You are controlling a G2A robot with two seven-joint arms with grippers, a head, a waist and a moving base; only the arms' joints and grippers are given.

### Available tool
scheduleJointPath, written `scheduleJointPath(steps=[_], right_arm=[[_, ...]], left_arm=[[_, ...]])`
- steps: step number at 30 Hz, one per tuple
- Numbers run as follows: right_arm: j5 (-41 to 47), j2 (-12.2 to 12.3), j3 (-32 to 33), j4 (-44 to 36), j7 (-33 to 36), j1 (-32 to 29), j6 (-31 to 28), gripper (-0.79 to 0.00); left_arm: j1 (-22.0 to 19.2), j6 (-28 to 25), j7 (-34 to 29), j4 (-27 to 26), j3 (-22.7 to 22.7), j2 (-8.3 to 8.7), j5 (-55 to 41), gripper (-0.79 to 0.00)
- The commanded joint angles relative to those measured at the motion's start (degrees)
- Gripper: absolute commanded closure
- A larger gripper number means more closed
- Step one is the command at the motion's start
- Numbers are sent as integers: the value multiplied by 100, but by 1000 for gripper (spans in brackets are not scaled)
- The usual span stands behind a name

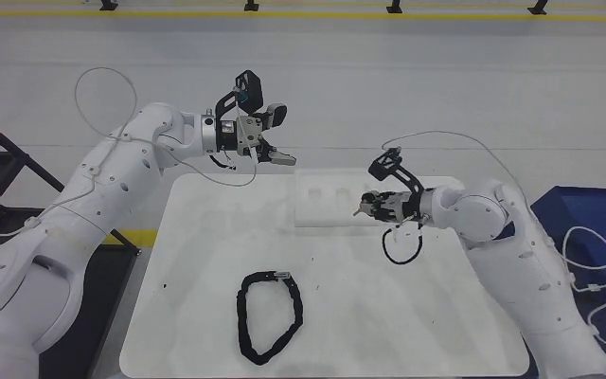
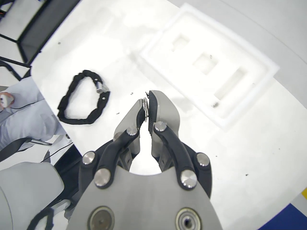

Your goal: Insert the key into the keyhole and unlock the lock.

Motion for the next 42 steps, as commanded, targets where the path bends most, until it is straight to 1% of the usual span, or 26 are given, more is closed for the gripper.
scheduleJointPath(steps=[1, 4, 7, 11, 13, 17, 34, 36, 40, 42], right_arm=[[673, 67, 447, -126, -90, -320, -251, 0], [1464, 134, 856, -145, -87, -595, -544, 0], [2305, 185, 1197, 7, -56, -787, -810, 0], [3331, 218, 1454, 255, -44, -977, -1062, 0], [3721, 235, 1594, 448, -72, -1046, -1113, 0], [4199, 253, 1689, 634, -31, -1135, -1208, 0], [4199, 253, 1689, 634, -31, -1135, -1208, 0], [4199, 253, 1689, 634, -31, -1135, -1208, 0], [4199, 253, 1689, 634, -31, -1135, -1208, 0], [4199, 253, 1689, 634, -31, -1135, -1208, 0]], left_arm=[[0, 0, 0, 0, 0, 0, 0, -785], [0, 0, 0, 0, 0, 0, 0, -785], [0, 0, 0, 0, 0, 0, 0, -785], [0, 0, 0, 0, 0, 0, 0, -785], [0, 0, 0, 0, 0, 0, 0, -785], [0, 0, 0, 0, 0, 0, 0, -785], [0, 0, 0, 0, 0, 0, 0, -785], [78, 232, -20, -63, -55, 12, 96, -785], [306, 130, -186, 43, -148, 72, 191, -785], [416, 78, -169, 87, -206, 94, 265, -785]])
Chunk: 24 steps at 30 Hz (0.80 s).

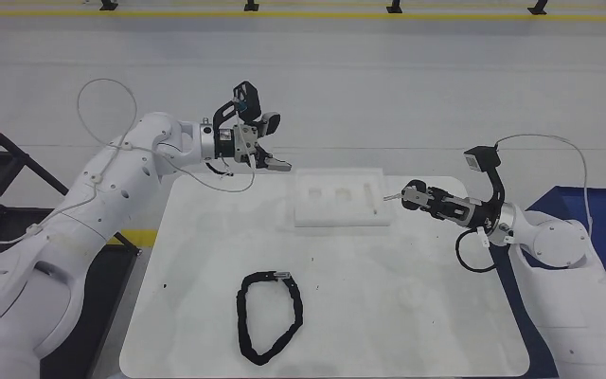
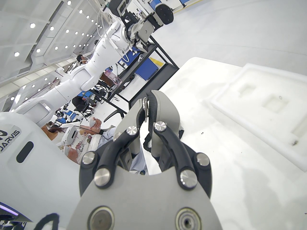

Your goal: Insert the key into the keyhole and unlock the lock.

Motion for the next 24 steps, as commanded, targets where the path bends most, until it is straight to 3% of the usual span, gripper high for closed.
scheduleJointPath(steps=[1, 9, 14, 24], right_arm=[[0, 0, 0, 0, 0, 0, 0, 0], [0, 0, 0, 0, 0, 0, 0, 0], [0, 0, 0, 0, 0, 0, 0, 0], [0, 0, 0, 0, 0, 0, 0, 0]], left_arm=[[152, -30, 93, 47, -68, 24, 121, -785], [649, -54, 216, 157, -133, 60, 856, -785], [838, -105, 318, 126, -47, -4, 1531, -785], [865, -105, 374, 197, 732, -99, 2039, -785]])
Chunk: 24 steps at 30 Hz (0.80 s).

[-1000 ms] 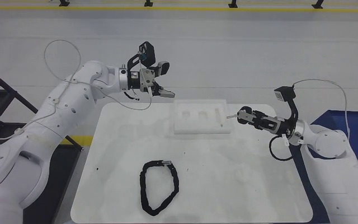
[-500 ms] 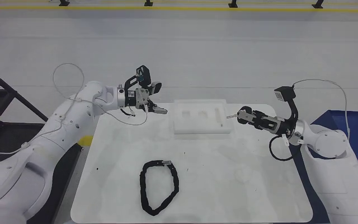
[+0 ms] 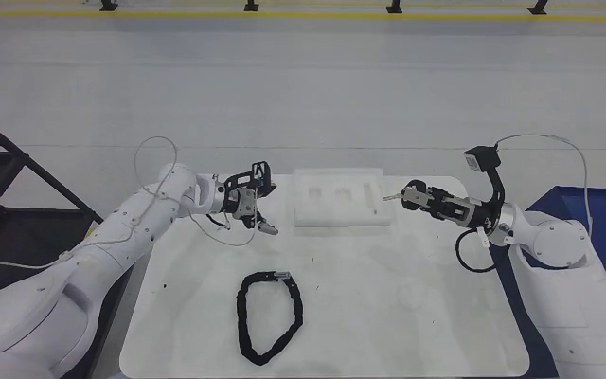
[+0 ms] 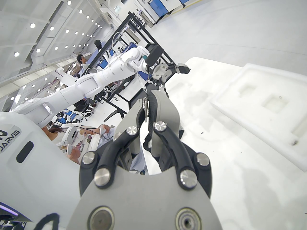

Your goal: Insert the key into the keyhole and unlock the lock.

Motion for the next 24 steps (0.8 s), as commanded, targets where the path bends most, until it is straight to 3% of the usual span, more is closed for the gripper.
scheduleJointPath(steps=[1, 3, 21, 24], right_arm=[[0, 0, 0, 0, 0, 0, 0, 0], [0, 0, 0, 0, 0, 0, 0, 0], [0, 0, 0, 0, 0, 0, 0, 0], [0, 0, 0, 0, 0, 0, 0, 0]], left_arm=[[-47, 0, -75, -40, 322, -12, 11, -785], [-124, 0, -144, -75, 589, -24, -89, -785], [-87, 160, -268, -150, 560, -29, -55, -785], [128, 329, 165, -346, 486, 50, 354, -785]])
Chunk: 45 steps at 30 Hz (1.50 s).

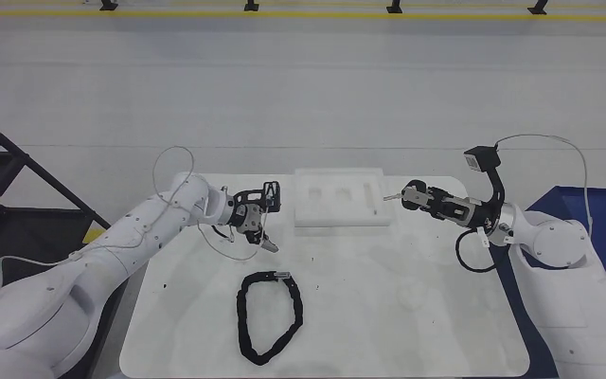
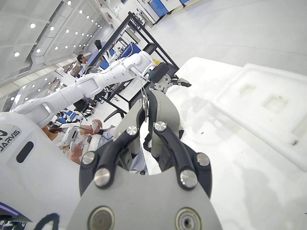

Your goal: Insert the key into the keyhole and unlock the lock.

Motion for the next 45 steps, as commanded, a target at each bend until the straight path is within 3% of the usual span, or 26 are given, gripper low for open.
scheduleJointPath(steps=[1, 8, 13, 22, 34, 37, 39, 42, 43, 44, 45], right_arm=[[0, 0, 0, 0, 0, 0, 0, 0], [0, 0, 0, 0, 0, 0, 0, 0], [0, 0, 0, 0, 0, 0, 0, 0], [0, 0, 0, 0, 0, 0, 0, 0], [0, 0, 0, 0, 0, 0, 0, 0], [0, 0, 0, 0, 0, 0, 0, 0], [0, 0, 0, 0, 0, 0, 0, 0], [0, 0, 0, 0, 0, 0, 0, 0], [0, 0, 0, 0, 0, 0, 0, 0], [0, 0, 0, 0, 0, 0, 0, 0], [0, 0, 0, 0, 0, 0, 0, 0]], left_arm=[[207, 49, 469, -60, -49, 94, 367, -785], [758, 14, 2331, -190, -104, 417, 1897, -785], [970, -32, 3297, -129, -2, 463, 2790, -785], [1184, 431, 4438, 378, 76, 255, 3588, -785], [1225, 508, 4564, 972, 76, -233, 4008, -773], [1224, 535, 4606, 1119, 76, -328, 4101, -674], [1235, 545, 4661, 1230, 76, -379, 4177, -382], [1254, 561, 4774, 1352, 76, -443, 4321, -262], [1258, 565, 4829, 1384, 76, -462, 4362, -191], [1260, 580, 4884, 1414, 76, -480, 4405, -58], [1263, 595, 4937, 1432, 76, -497, 4454, 0]])
